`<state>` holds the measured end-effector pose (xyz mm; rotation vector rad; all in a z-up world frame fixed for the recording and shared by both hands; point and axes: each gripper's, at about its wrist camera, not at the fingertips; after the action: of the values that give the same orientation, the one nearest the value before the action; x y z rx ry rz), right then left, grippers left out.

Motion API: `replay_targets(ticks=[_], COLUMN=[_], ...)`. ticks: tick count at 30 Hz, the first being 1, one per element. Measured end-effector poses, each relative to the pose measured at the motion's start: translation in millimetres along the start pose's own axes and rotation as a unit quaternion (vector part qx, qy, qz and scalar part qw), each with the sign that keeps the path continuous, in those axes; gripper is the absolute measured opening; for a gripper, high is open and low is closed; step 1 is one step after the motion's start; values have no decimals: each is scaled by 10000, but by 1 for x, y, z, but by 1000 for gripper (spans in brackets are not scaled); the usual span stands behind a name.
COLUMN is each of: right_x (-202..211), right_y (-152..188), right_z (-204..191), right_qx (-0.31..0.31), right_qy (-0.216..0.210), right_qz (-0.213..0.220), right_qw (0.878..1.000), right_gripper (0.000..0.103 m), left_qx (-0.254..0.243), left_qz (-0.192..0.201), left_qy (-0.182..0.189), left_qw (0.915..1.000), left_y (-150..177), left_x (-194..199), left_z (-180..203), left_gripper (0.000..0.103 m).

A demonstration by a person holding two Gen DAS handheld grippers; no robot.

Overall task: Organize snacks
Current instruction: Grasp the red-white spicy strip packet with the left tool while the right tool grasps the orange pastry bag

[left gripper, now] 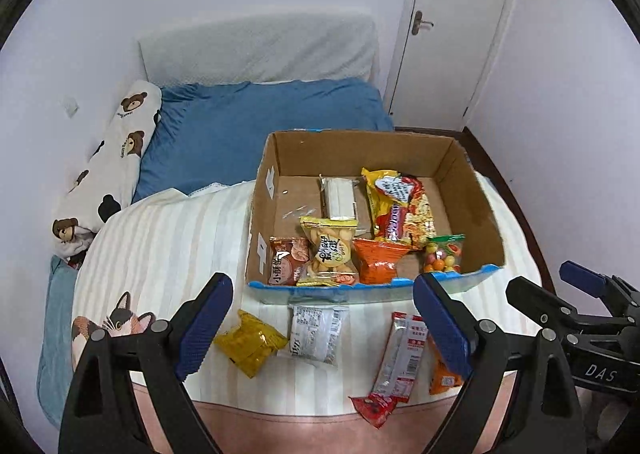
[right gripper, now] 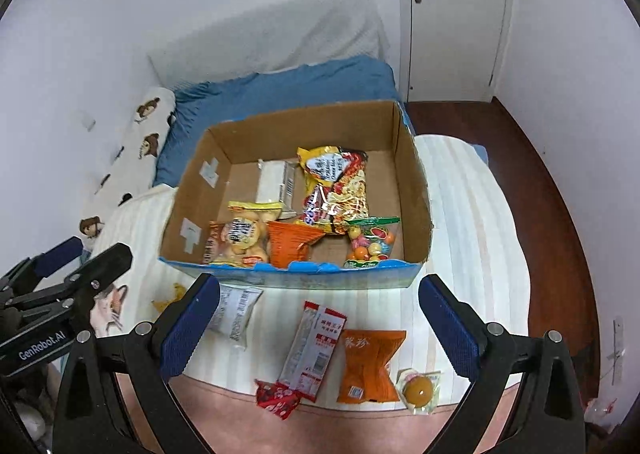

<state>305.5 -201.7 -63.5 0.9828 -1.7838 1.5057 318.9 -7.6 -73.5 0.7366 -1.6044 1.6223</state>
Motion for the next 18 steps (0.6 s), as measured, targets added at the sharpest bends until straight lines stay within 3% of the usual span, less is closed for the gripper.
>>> replay_targets(ticks=[4,8,14,18], right_x=[15,2,-63,-116], right_y=[12,37,86,111], right_z=[1,17,65,84], right_qx=[-86,-304,-978,-1251], right_qy=[-152,-219,-70,14], right_qz=[29,-290,-1040,-1473], right_qw=[9998,9989,9897,9811], right_gripper=[102,102,101,91], left_qx=[92,96,-39,-121], left_qz=[65,-90,-994,-1566], left_qy=[42,-39,-243,-350], left_qw=[9999,9999,9947,9870], left_y=[10,28,73,99], left_x=[14,9,-51,-95], left_z=[0,3,18,26], left_gripper=[92,92,92,92])
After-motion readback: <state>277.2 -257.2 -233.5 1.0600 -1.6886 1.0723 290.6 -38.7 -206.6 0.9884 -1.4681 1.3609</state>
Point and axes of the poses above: each gripper's, at about its wrist camera, not at the fingertips, and x roughly against the way its jaws point, z to its right, y to its underside, and after that the axes turned 2 degrees about -y, right-handed
